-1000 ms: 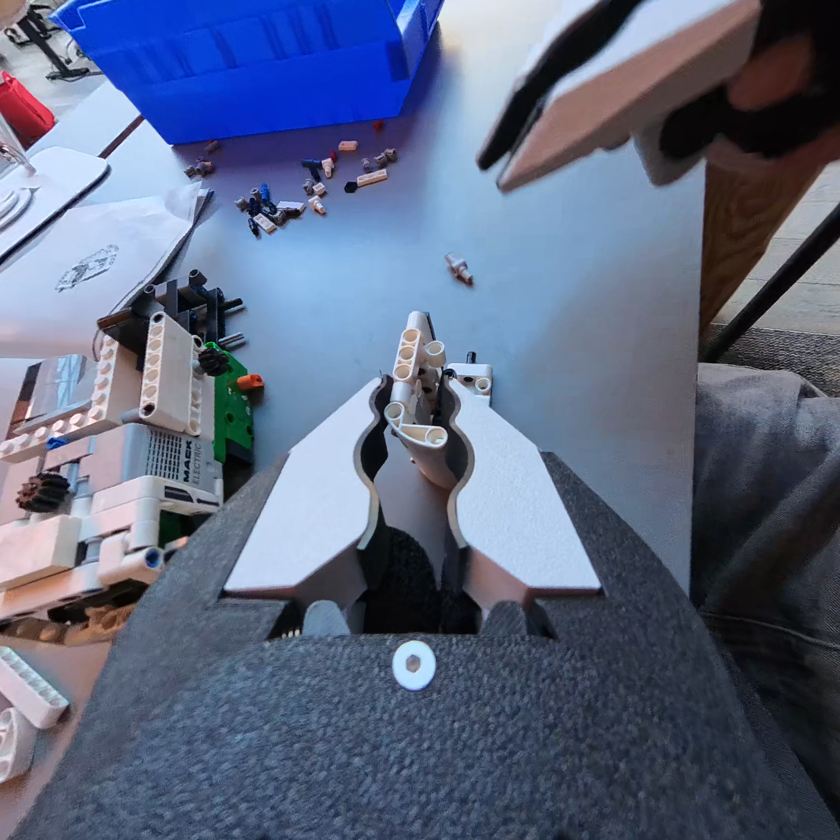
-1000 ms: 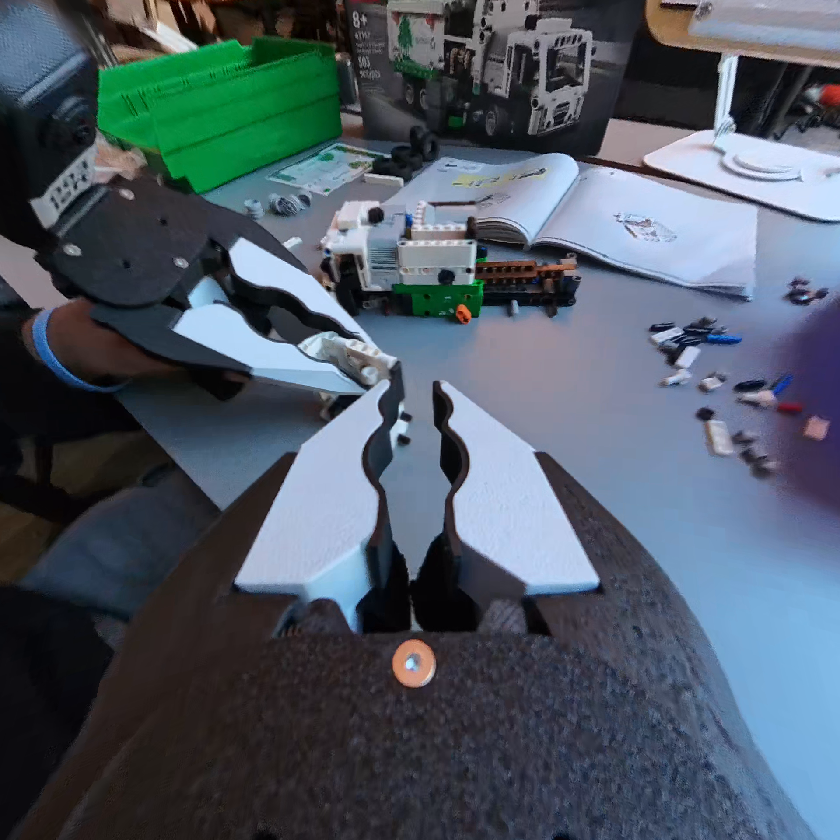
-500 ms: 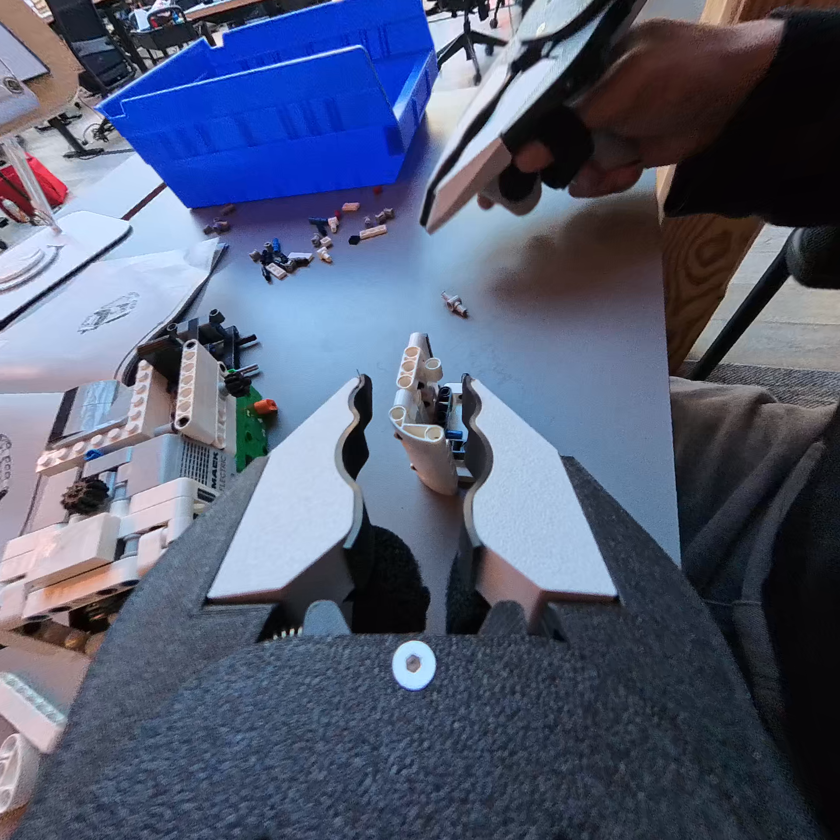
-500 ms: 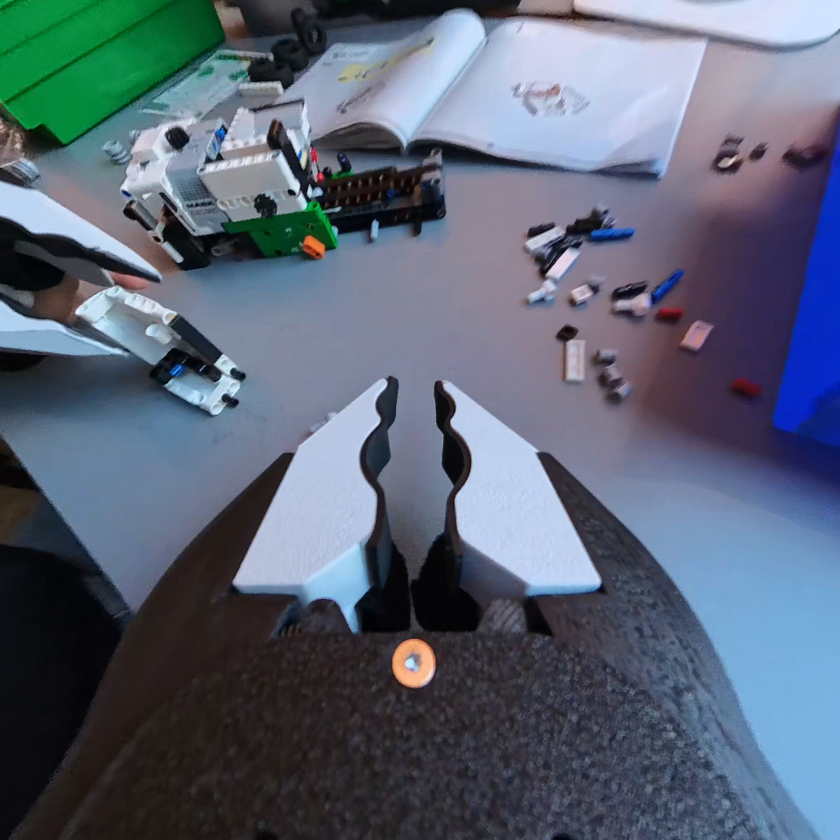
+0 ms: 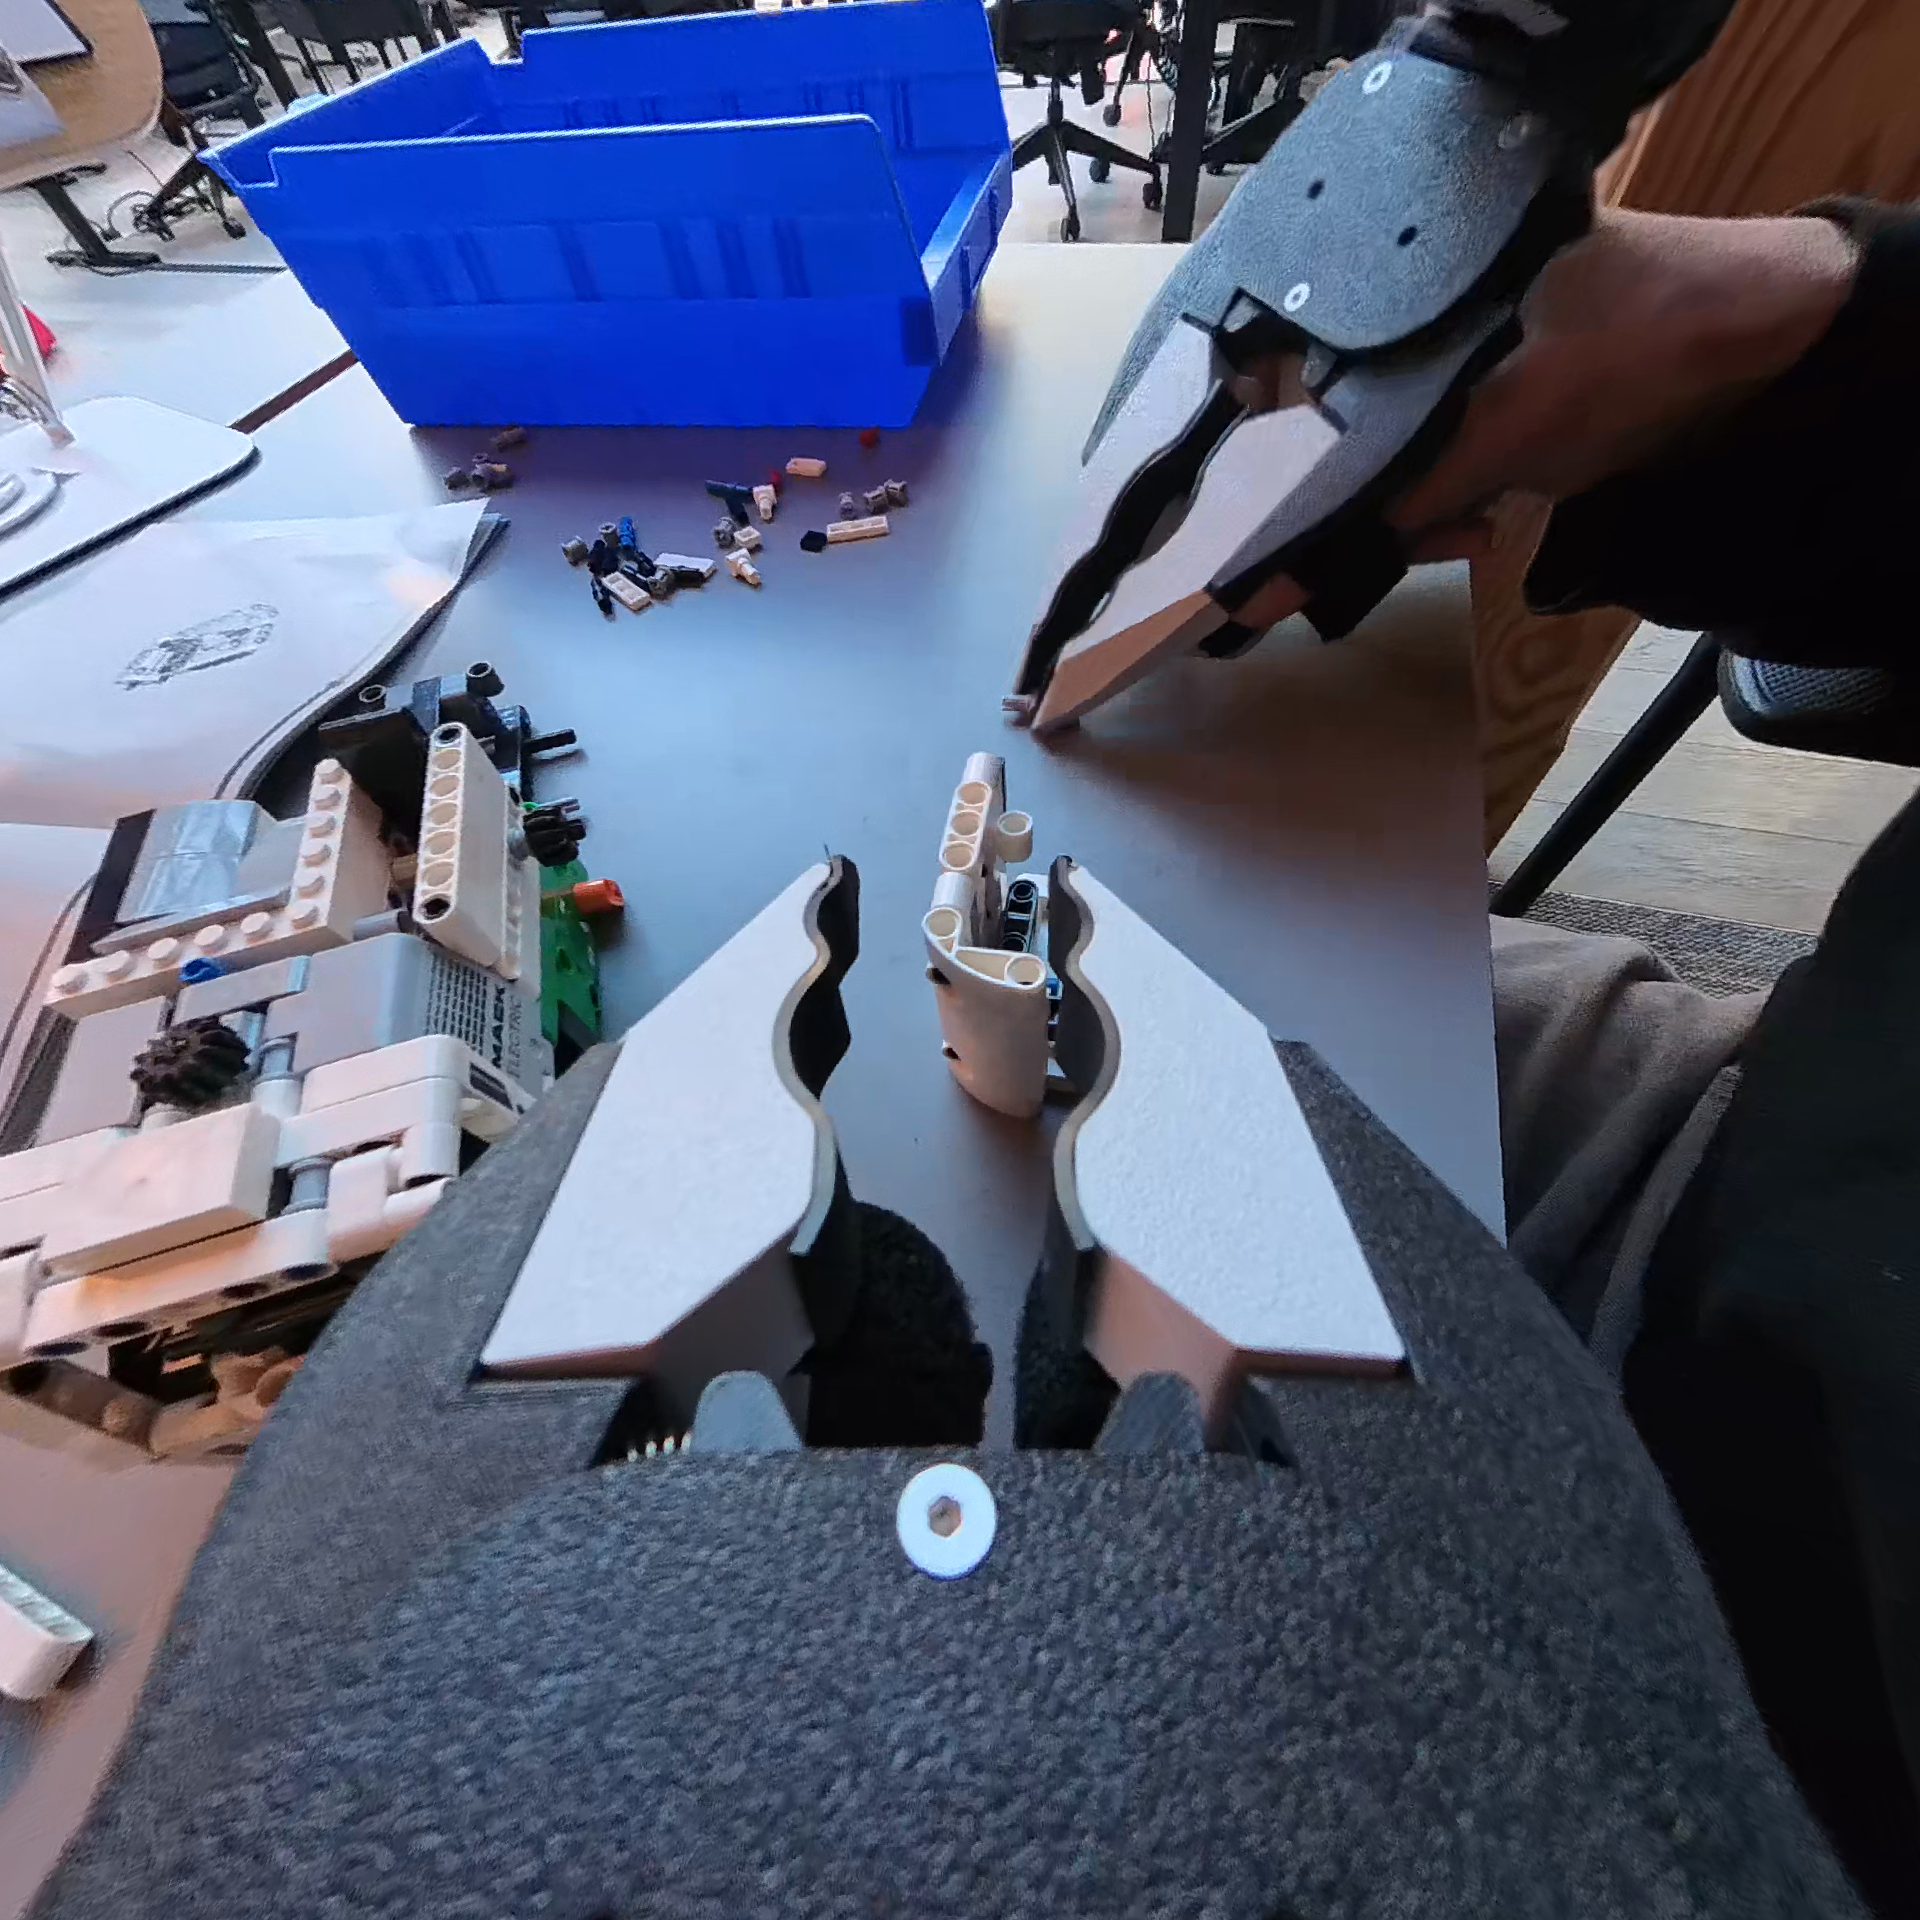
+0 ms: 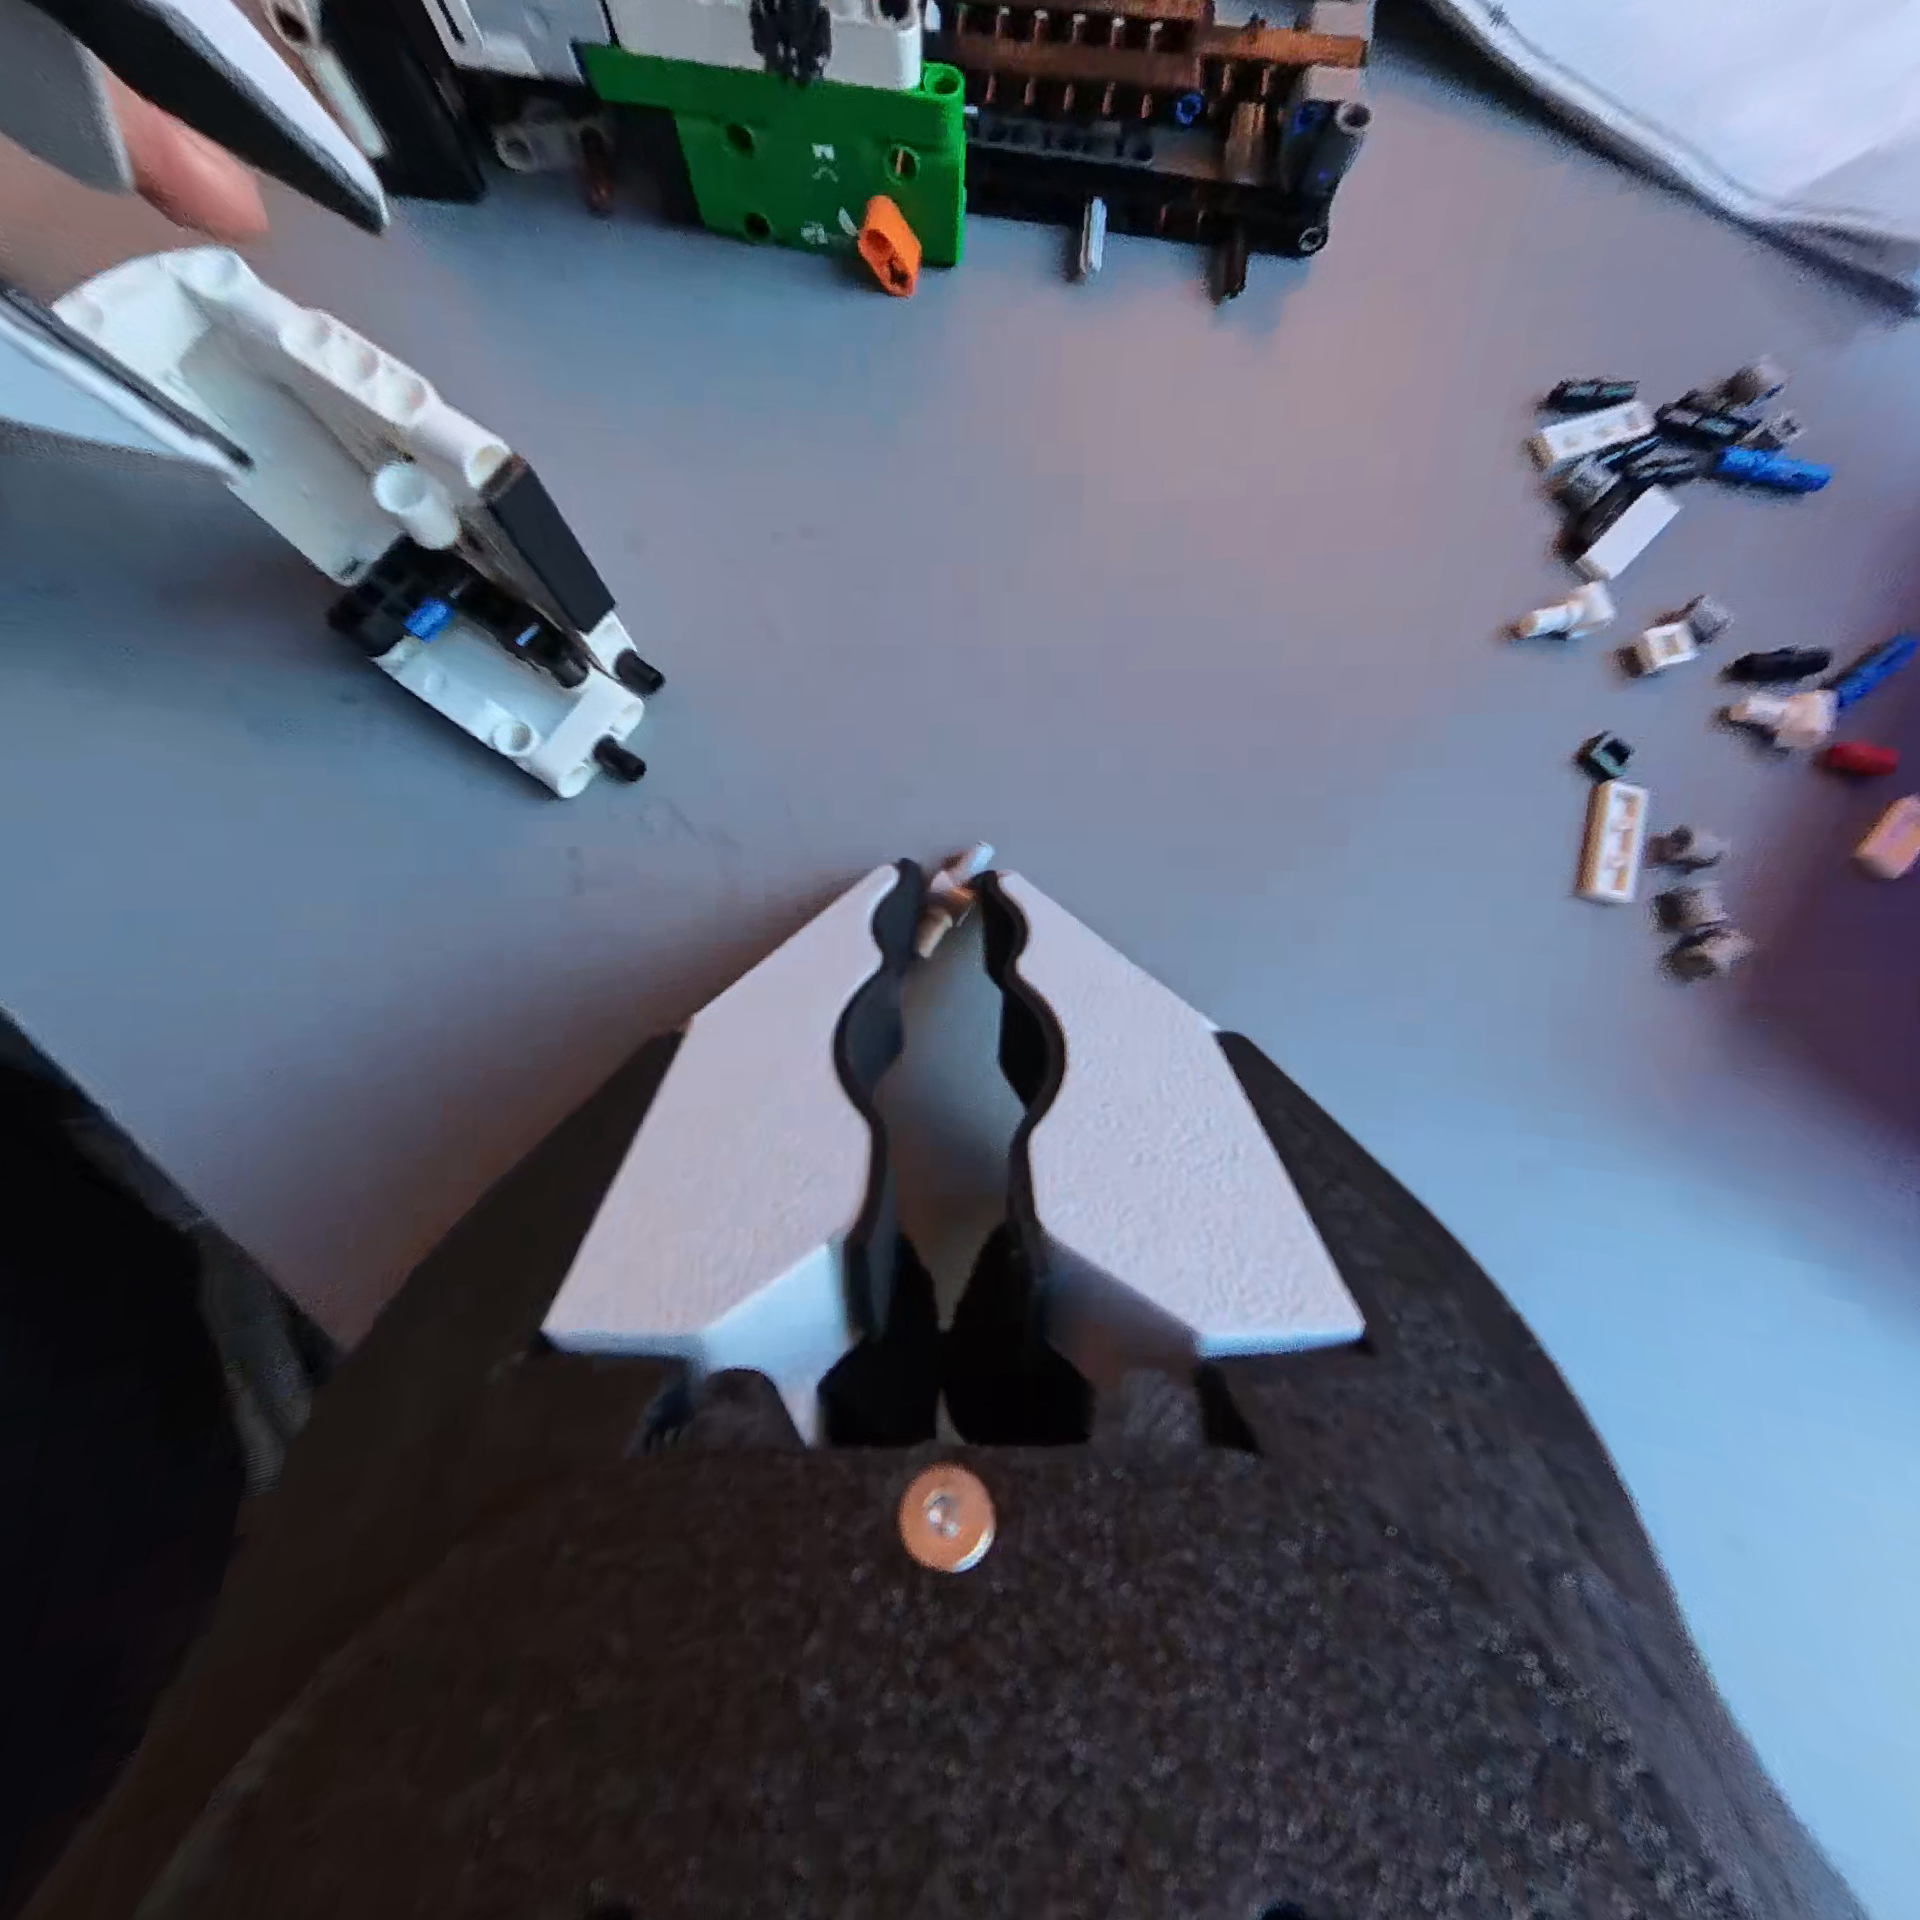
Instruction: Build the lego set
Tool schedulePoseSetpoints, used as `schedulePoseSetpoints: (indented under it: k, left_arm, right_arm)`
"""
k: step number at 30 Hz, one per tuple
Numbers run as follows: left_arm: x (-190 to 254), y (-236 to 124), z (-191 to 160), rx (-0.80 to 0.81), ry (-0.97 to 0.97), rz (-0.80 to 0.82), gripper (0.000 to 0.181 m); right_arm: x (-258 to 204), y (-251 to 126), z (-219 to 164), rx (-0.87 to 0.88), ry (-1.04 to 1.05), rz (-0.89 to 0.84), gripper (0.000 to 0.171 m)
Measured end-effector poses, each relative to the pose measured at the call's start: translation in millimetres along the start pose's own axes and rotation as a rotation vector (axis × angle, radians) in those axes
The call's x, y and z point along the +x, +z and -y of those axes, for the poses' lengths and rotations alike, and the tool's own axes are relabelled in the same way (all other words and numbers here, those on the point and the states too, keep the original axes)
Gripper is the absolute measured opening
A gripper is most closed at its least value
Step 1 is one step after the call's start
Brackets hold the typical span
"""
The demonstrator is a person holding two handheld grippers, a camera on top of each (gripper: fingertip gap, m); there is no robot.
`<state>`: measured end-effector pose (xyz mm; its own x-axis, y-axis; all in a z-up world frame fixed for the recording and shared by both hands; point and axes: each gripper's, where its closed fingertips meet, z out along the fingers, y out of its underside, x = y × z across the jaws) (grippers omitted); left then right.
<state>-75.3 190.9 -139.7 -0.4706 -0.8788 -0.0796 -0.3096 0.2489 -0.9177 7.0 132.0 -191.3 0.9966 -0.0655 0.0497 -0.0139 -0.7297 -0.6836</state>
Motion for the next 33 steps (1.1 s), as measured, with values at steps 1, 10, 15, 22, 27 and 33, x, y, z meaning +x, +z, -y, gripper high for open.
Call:
schedulePoseSetpoints:
  k: [1,10,15,22,27,33]
  left_arm:
    - [0,0,0,0.0,-0.001,0.001,0.035]
    - [-6,0,0,0.001,-0.027,0.024,0.038]
    - [-10,-8,9,0.07,0.011,0.098,0.042]
    - [5,-15,19,0.134,0.143,0.11,0.051]
    - [17,-16,25,0.171,0.242,0.117,0.046]
    - [18,-18,28,0.185,0.268,0.13,0.041]
  right_arm:
    - [0,0,0,0.002,-0.033,-0.022,0.009]
    - [0,-8,27,0.131,-0.087,-0.067,0.008]
    - [-40,-25,74,0.396,0.112,0.218,0.008]
    - [-88,-31,85,0.557,0.372,0.543,0.008]
    - [-100,-32,85,0.55,0.404,0.616,0.008]
    - [-99,-39,89,0.529,0.629,0.831,0.008]
